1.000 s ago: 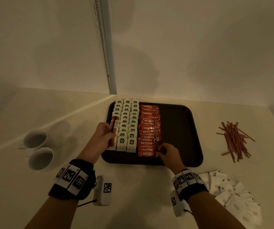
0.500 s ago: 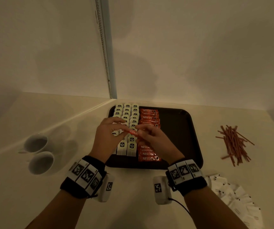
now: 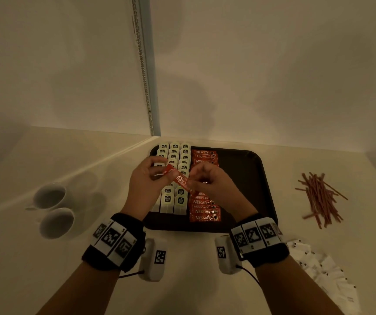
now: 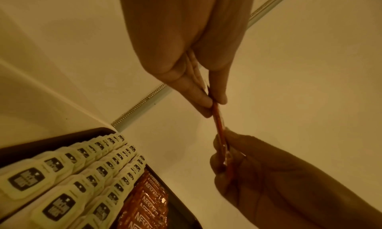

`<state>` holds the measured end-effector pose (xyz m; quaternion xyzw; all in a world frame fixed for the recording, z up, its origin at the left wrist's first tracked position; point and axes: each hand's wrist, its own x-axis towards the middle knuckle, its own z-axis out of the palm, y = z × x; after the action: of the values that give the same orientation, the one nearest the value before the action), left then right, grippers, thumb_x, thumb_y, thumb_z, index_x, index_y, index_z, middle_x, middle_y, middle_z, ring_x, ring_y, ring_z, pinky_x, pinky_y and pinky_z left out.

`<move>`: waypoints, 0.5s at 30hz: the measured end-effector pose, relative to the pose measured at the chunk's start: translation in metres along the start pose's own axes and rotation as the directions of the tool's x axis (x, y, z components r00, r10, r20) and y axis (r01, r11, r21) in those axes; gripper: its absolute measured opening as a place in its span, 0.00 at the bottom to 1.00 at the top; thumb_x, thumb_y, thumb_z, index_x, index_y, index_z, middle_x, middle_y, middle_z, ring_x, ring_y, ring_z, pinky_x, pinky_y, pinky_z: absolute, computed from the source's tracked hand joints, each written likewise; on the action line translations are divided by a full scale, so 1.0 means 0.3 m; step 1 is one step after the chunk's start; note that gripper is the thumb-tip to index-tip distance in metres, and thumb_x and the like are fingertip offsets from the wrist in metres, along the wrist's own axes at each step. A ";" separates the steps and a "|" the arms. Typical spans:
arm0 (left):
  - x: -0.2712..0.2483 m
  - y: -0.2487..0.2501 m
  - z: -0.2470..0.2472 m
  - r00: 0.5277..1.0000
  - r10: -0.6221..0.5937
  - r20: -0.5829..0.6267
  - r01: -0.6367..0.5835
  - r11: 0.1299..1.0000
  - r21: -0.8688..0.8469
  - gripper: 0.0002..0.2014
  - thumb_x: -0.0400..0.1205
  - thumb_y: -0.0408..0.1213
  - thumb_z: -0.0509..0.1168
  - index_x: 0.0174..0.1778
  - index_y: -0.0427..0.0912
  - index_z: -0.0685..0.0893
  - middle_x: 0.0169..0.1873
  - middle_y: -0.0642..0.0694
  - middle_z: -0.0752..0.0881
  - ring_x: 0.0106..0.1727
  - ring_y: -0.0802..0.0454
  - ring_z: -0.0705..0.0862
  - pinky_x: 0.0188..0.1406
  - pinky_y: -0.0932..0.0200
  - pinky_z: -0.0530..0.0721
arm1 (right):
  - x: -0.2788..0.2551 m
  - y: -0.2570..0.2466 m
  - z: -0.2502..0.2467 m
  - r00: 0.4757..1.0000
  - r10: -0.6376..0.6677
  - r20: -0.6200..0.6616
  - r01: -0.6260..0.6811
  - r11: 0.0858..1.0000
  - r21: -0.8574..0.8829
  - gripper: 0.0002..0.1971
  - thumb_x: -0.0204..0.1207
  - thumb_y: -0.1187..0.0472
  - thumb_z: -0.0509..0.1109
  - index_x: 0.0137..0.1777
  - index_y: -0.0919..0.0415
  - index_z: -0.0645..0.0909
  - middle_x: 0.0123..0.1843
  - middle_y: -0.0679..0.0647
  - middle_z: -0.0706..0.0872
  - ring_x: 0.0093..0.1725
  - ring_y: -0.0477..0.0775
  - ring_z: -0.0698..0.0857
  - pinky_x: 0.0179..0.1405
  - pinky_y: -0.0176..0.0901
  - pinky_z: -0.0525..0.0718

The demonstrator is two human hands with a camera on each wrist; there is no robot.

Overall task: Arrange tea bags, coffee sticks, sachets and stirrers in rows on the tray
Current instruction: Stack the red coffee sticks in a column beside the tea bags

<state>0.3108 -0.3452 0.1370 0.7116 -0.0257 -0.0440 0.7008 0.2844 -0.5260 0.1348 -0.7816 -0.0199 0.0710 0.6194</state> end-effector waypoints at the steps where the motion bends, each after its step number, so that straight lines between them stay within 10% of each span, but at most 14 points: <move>1: 0.004 0.004 0.003 1.000 0.013 -0.026 -0.013 1.000 0.005 0.13 0.72 0.30 0.76 0.50 0.42 0.82 0.45 0.41 0.90 0.48 0.50 0.89 0.48 0.58 0.87 | -0.003 -0.012 0.002 0.998 0.027 0.064 -0.027 1.000 0.002 0.13 0.73 0.67 0.72 0.57 0.60 0.77 0.43 0.49 0.88 0.43 0.44 0.89 0.42 0.33 0.84; 7: 0.004 0.002 0.013 0.983 -0.067 0.173 0.052 0.995 0.089 0.14 0.73 0.31 0.75 0.53 0.43 0.86 0.49 0.44 0.89 0.49 0.51 0.89 0.46 0.53 0.89 | -0.012 -0.046 0.023 0.998 -0.022 0.054 0.007 0.965 0.261 0.34 0.74 0.72 0.71 0.73 0.47 0.61 0.56 0.53 0.84 0.53 0.53 0.88 0.46 0.45 0.87; 15: -0.007 -0.014 -0.010 0.983 -0.097 0.154 0.104 0.994 -0.043 0.11 0.79 0.25 0.67 0.55 0.39 0.87 0.50 0.40 0.89 0.46 0.53 0.90 0.42 0.69 0.85 | -0.001 -0.015 -0.001 0.981 -0.001 -0.195 0.021 0.995 0.100 0.08 0.77 0.65 0.69 0.54 0.64 0.81 0.50 0.60 0.85 0.40 0.50 0.86 0.44 0.40 0.88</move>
<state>0.3088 -0.3420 0.1328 0.6886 -0.0420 -0.1341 0.7114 0.2845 -0.5253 0.1394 -0.7522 0.0403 -0.0082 0.6577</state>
